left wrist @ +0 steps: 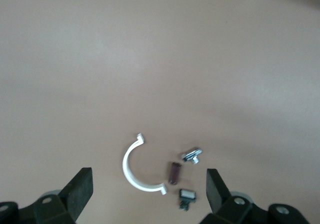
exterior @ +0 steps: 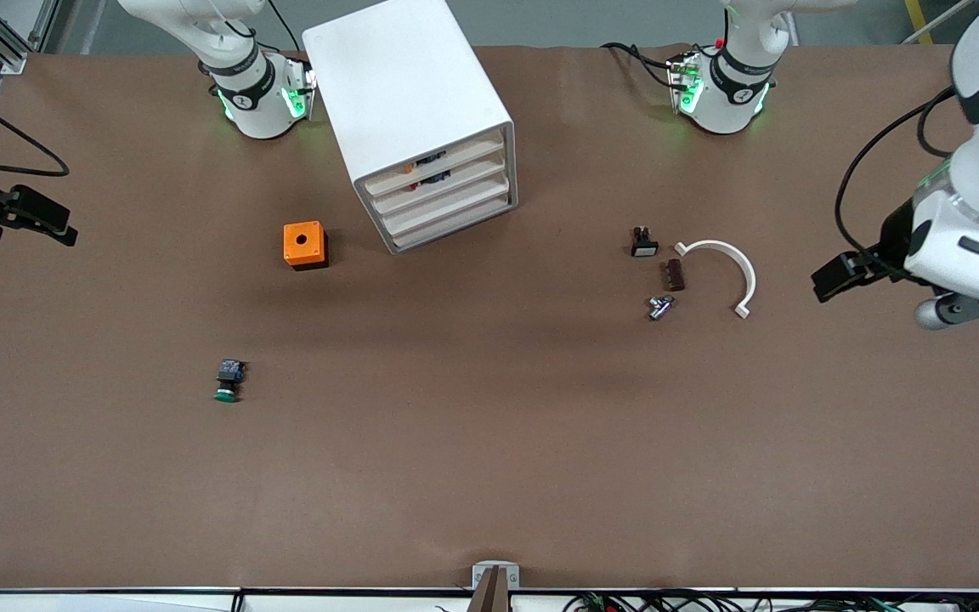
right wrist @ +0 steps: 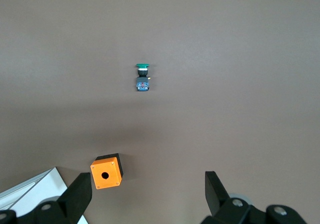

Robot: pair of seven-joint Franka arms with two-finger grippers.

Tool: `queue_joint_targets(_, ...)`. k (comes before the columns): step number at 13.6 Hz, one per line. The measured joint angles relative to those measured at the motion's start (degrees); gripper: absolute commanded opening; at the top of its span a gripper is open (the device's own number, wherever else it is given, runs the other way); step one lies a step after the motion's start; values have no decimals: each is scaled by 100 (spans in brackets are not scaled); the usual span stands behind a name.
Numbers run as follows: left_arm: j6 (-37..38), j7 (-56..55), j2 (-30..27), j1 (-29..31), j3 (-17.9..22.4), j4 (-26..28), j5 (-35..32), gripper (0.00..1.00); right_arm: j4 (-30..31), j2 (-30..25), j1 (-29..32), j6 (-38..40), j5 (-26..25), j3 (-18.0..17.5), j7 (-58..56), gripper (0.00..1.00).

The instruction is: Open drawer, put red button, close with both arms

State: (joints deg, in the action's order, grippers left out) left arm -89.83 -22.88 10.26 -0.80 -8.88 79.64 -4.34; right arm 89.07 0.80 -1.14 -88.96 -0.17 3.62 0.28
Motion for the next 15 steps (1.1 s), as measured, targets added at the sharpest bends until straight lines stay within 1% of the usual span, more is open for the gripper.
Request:
queue_joint_targets(6,480,682,-472,215,-3,66,74,100,-50,0,3,0,0,8,0,100)
queue_joint_targets(11,511,924,-1135,357,1,727,266,100,-79,0,3,-1,0,8,0,100)
queue_joint_targets(15,647,931,-1205,407,71,802,266,100,-98,0,3,-1,0,8,0,100)
